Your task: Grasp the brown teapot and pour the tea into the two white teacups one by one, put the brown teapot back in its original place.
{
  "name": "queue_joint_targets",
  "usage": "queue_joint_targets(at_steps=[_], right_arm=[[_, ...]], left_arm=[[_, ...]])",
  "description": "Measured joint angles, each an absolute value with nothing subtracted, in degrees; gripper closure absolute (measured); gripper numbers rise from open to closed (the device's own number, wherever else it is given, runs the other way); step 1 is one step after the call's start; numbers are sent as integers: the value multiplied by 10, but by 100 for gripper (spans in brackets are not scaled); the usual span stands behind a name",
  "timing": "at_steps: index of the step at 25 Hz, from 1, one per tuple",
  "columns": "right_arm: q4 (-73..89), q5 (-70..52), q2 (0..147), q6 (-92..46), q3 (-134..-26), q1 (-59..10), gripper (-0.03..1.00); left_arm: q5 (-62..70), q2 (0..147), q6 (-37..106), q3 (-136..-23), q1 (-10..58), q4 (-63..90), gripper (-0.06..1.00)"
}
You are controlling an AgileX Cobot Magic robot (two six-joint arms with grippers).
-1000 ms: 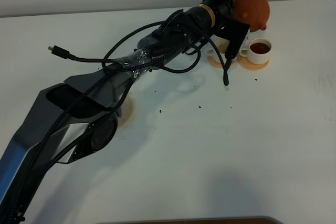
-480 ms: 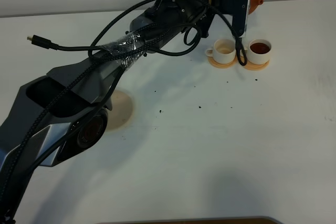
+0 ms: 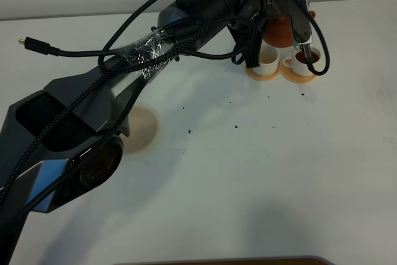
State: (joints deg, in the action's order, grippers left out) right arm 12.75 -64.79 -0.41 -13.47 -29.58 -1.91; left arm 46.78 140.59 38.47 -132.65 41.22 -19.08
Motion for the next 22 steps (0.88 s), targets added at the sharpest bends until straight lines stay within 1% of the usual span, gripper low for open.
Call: queue_joint_targets(at_steps=[5, 13, 17, 22], right_arm=[[127, -648, -4, -135, -296, -19, 73], [127, -648, -4, -135, -296, -19, 73], [127, -648, -4, -135, -296, -19, 73], [127, -648, -4, -135, -296, -19, 73]], left_arm=[[559, 1404, 314, -1326, 433, -189, 80], [661, 1403, 242, -1326, 459, -145, 80], [673, 1403, 196, -1326, 463, -106, 80], [673, 1403, 142, -1326, 463, -99, 80]])
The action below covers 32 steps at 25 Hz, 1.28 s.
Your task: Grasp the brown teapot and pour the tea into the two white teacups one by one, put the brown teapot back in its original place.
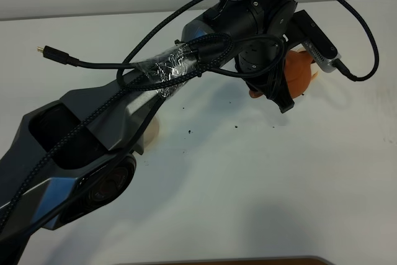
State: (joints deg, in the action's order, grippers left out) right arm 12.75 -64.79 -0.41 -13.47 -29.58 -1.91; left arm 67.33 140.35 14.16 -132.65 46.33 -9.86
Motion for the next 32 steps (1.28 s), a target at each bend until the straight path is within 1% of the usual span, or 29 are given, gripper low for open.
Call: queue_joint_targets(at_steps=[14, 23, 26, 32], right_arm=[[127, -648, -4, -135, -296, -19, 73], [127, -648, -4, -135, -296, -19, 73], [127, -648, -4, -135, -296, -19, 73], [127, -648, -4, -135, -296, -19, 73]], left_arm=[[673, 1424, 31, -1326, 461, -34, 80], [673, 1433, 27, -1326, 451, -11, 80], [673, 1426, 51, -1326, 451, -37, 80], [673, 1391, 109, -1330, 445, -152, 80]])
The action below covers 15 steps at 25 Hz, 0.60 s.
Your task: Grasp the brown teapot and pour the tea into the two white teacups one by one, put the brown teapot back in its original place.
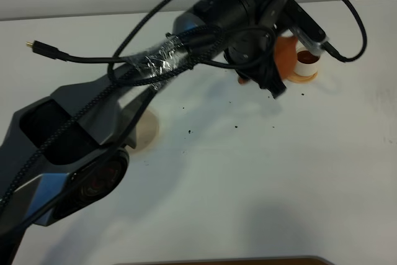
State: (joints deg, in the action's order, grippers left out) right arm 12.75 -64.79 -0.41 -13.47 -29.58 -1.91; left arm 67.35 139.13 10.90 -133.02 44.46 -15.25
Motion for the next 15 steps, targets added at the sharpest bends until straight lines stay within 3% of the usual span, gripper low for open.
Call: queue_joint_targets(at_steps=[9, 15], right_arm=[[127, -648, -4, -135, -296, -19, 73], [127, -648, -4, -135, -296, -19, 73]], left_arm=[[667, 1387, 193, -1332, 406, -262, 80], [569, 1387, 285, -1331, 392, -281, 80]])
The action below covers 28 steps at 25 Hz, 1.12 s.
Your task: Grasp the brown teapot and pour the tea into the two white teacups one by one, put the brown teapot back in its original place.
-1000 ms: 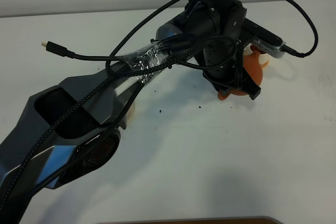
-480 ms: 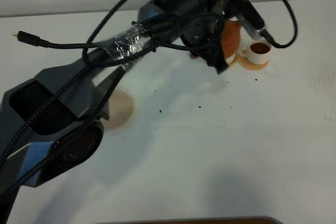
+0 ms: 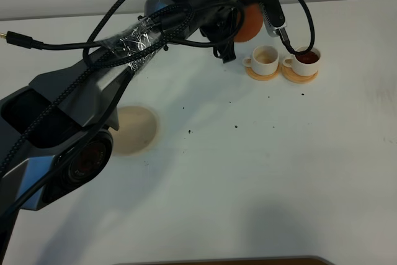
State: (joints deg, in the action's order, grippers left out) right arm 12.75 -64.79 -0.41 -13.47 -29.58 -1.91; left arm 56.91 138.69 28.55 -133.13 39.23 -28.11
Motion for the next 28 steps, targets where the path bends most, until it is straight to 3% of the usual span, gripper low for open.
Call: queue_joint_targets(at_steps=[13, 28], right_arm=[[109, -647, -4, -103, -296, -19, 73], [109, -647, -4, -103, -296, -19, 73]], left_arm=[[413, 1431, 484, -1318, 371, -319, 80], [336, 1455, 606, -1315, 353, -365, 80]])
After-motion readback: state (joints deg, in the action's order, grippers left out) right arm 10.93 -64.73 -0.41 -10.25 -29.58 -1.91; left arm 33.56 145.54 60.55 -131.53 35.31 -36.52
